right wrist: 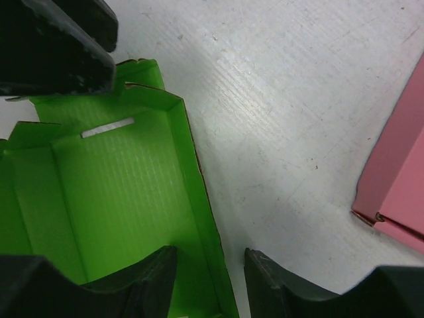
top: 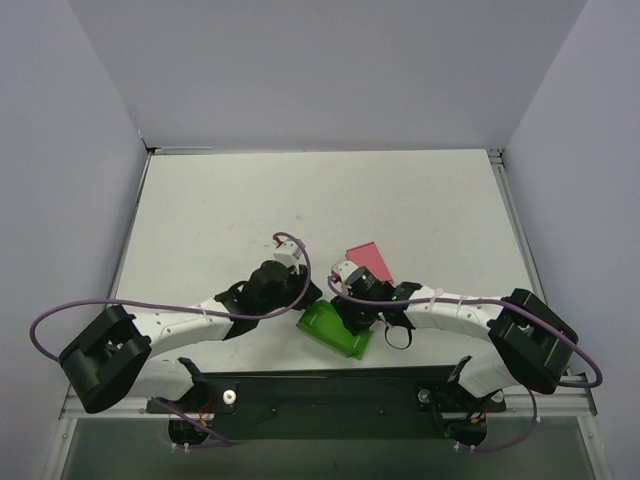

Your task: Fold the paper box

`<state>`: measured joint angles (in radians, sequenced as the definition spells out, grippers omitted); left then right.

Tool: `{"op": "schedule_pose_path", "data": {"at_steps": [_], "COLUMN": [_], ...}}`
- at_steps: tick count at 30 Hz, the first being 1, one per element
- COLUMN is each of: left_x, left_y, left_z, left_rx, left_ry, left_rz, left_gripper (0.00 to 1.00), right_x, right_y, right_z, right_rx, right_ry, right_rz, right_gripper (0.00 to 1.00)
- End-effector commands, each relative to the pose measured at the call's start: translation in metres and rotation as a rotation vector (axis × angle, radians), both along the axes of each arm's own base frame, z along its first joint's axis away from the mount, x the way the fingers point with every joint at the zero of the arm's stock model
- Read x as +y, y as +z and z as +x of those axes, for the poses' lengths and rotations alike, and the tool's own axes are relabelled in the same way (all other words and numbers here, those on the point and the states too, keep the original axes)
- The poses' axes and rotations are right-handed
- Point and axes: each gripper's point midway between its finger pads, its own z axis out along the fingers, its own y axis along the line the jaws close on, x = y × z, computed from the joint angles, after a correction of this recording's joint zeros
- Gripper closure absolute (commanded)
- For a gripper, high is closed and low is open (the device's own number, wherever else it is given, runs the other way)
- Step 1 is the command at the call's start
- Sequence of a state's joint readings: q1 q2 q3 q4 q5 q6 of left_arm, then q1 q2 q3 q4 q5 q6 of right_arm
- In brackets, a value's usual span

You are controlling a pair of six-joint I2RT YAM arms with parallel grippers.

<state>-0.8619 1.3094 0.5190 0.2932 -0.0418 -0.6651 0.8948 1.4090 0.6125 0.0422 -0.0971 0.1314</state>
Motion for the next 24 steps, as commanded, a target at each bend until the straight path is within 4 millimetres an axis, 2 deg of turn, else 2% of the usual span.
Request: {"op": "schedule_pose_path", "data": {"at_steps": [1, 2, 4, 6, 8, 12, 14, 15, 16, 17, 19, 20, 24], "left_x": [-0.002, -0.002, -0.001, 0.003, 0.005, 0.011, 0.012, 0.014, 0.015, 0.017, 0.017, 0.018, 0.015], "left_y": [0.032, 0.034, 0.039, 0.039, 0.048, 0.064, 0.074, 0.074, 0.075, 0.075, 0.078, 0.078, 0.074], "left_z": [0.009, 0.010, 0.009, 0.008, 0.008, 0.007, 0.009, 0.007, 0.008, 0.008, 0.008, 0.010, 0.012], "left_rx": [-0.067, -0.069, -0.069, -0.062, -0.072, -0.079, -0.091, -0.082, -0.075, -0.064, -0.055, -0.050, -0.027], "left_ry": [0.004, 0.004, 0.000, 0.000, 0.007, 0.010, 0.010, 0.004, 0.006, 0.010, 0.010, 0.015, 0.017], "left_rz": [-0.021, -0.019, -0.012, 0.004, -0.001, -0.007, -0.010, 0.000, 0.009, 0.021, 0.030, 0.034, 0.037], "left_gripper": [0.70, 0.70, 0.68, 0.68, 0.67, 0.66, 0.62, 0.61, 0.60, 0.59, 0.52, 0.50, 0.44], "right_x": [0.003, 0.003, 0.005, 0.008, 0.010, 0.016, 0.018, 0.018, 0.013, 0.017, 0.021, 0.019, 0.017], "right_y": [0.000, 0.000, 0.001, 0.003, 0.007, 0.021, 0.038, 0.041, 0.049, 0.063, 0.075, 0.085, 0.102], "right_z": [0.000, -0.001, -0.003, -0.004, -0.004, -0.006, 0.001, -0.007, 0.001, 0.003, 0.001, 0.009, 0.017], "right_rx": [0.006, 0.007, 0.006, -0.003, -0.023, -0.076, -0.150, -0.174, -0.259, -0.318, -0.391, -0.446, -0.583], "right_ry": [0.007, 0.013, 0.026, 0.044, 0.057, 0.099, 0.108, 0.138, 0.132, 0.138, 0.170, 0.153, 0.141], "right_rz": [0.003, 0.003, 0.010, 0.018, 0.028, 0.031, 0.015, -0.028, -0.087, -0.094, -0.128, -0.157, -0.238], "right_gripper": [0.60, 0.65, 0.71, 0.85, 1.00, 1.00, 1.00, 1.00, 1.00, 1.00, 1.00, 1.00, 1.00]}}
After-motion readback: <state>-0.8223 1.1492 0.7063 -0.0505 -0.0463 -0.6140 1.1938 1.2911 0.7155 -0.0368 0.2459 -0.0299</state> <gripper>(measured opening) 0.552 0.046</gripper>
